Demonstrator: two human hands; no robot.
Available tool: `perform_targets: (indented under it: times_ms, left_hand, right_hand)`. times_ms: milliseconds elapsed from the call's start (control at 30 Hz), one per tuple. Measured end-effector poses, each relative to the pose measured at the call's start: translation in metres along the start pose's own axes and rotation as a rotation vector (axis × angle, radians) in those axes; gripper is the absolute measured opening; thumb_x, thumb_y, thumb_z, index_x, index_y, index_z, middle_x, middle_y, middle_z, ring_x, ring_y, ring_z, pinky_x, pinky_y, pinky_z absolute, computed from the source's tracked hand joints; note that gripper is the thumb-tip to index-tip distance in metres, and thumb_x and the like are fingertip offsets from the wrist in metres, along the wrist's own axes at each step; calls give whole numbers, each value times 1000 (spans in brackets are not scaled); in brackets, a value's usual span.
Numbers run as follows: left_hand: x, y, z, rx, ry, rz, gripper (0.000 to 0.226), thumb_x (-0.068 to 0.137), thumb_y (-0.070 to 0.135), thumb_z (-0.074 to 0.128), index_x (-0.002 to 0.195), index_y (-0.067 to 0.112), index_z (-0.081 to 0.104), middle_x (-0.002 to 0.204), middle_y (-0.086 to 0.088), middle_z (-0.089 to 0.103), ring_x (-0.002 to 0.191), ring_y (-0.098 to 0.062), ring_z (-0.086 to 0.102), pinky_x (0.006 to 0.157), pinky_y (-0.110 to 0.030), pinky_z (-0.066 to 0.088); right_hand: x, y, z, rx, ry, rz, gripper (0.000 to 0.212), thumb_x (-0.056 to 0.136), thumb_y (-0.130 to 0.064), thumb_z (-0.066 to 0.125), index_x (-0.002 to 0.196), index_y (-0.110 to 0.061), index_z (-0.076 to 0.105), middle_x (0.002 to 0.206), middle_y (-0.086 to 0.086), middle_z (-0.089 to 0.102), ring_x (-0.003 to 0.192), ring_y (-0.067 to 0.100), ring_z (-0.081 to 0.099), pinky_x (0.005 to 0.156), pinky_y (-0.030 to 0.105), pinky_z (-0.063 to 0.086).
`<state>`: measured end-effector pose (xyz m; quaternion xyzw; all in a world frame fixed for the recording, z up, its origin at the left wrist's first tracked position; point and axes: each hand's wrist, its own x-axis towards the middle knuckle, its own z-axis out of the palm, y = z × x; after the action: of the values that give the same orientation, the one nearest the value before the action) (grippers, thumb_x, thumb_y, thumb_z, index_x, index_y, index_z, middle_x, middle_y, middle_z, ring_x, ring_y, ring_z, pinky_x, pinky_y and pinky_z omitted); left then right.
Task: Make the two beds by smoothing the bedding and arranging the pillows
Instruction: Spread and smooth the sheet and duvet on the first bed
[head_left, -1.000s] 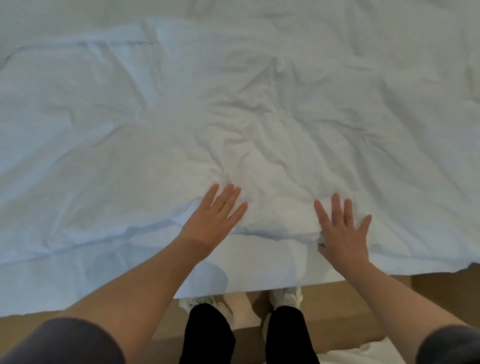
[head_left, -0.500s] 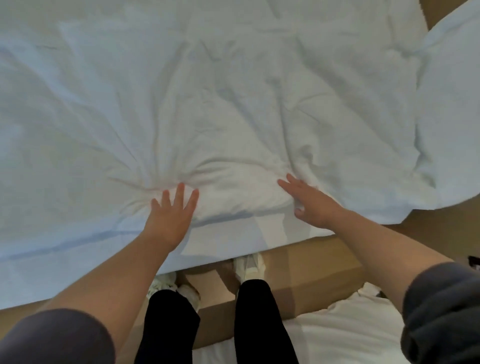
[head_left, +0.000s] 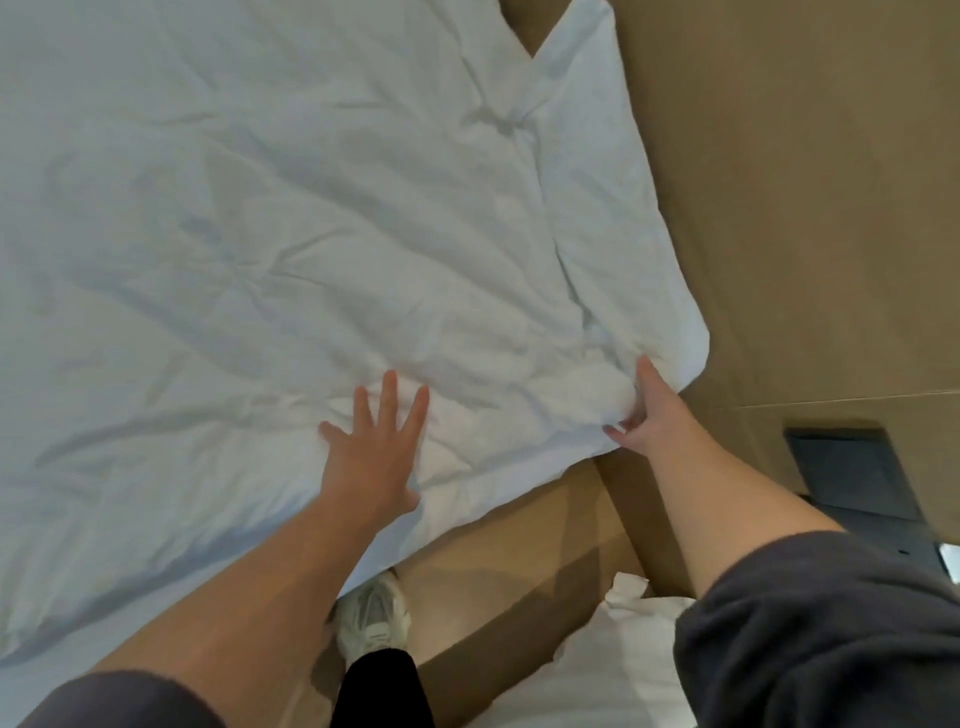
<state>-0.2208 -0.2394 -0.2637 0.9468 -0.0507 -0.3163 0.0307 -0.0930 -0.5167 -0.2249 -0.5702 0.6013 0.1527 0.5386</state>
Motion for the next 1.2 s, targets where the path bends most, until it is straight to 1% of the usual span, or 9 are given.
perform_targets:
  times_ms: [133, 200, 300, 400, 500, 667, 900, 1033, 1200]
  left_hand:
    - [21, 9, 12, 137, 16, -52, 110, 82, 53, 64, 153, 18, -14, 156, -22, 7, 132, -39, 33, 83, -45, 53]
    - [25, 9, 5, 93, 81, -18, 95, 83, 33, 70, 154, 17, 10, 131, -14, 45, 104, -28, 54, 68, -35, 53]
    - [32, 30, -11, -27, 88, 73, 76, 87, 13, 65, 151, 14, 24, 102, -6, 56, 75, -20, 62, 57, -28, 49]
    - [37, 46, -14, -143, 49, 125, 74, 92, 7, 55, 154, 19, 15, 110, -8, 54, 84, -24, 62, 70, -34, 53]
    - [36, 35, -10, -268, -99, 138, 68, 97, 8, 41, 154, 23, 9, 138, -8, 40, 116, -28, 50, 92, -39, 47]
    - [10, -23, -22, -217, 28, 147, 59, 98, 29, 40, 152, 19, 20, 150, -5, 32, 130, -25, 40, 98, -39, 41]
    - [-1, -142, -84, -220, 176, -217, 53, 94, 21, 48, 144, 17, 33, 152, -5, 26, 131, -27, 38, 99, -40, 38]
    - [40, -205, -112, -388, 300, -437, 59, 93, 11, 45, 148, 20, 26, 158, -5, 15, 122, -36, 48, 96, -45, 40]
    - [106, -258, -104, -528, 368, -641, 63, 98, 13, 36, 154, 26, 10, 155, -12, 17, 114, -42, 52, 89, -45, 40]
  right_hand:
    - [15, -15, 16, 84, -67, -187, 70, 68, -29, 85, 130, -20, 55, 126, 2, 61, 108, 25, 61, 91, 42, 54]
    - [-3, -35, 22, 14, 34, -545, 63, 80, -8, 71, 138, -17, 48, 124, -4, 57, 110, 16, 56, 98, 28, 47]
    - [-42, -73, 18, -257, 180, -1032, 43, 89, -7, 59, 130, -15, 49, 110, -10, 54, 102, 9, 52, 81, 5, 38]
    - [-42, -73, 9, -513, 233, -1132, 46, 91, -17, 61, 133, -13, 44, 123, 2, 58, 110, 18, 55, 89, 25, 43]
    - [-27, -51, 6, -667, 295, -906, 69, 90, -31, 65, 144, -10, 28, 134, 13, 49, 119, 32, 51, 89, 38, 43]
    - [-41, -14, 18, -937, 419, -502, 101, 91, -39, 63, 154, -13, -11, 162, 15, -3, 147, 38, 9, 116, 53, 18]
    - [-101, -12, 94, -1531, 361, -941, 83, 98, -34, 46, 154, -21, -15, 158, 14, -26, 147, 39, -11, 118, 59, 5]
    - [-104, -49, 190, -1592, 105, -1357, 68, 97, -11, 42, 155, -29, 10, 164, 0, -8, 136, 32, 33, 103, 45, 37]
    - [-88, -83, 305, -1604, -78, -1488, 69, 96, -7, 38, 153, -35, 11, 163, -2, 6, 127, 32, 48, 94, 40, 43]
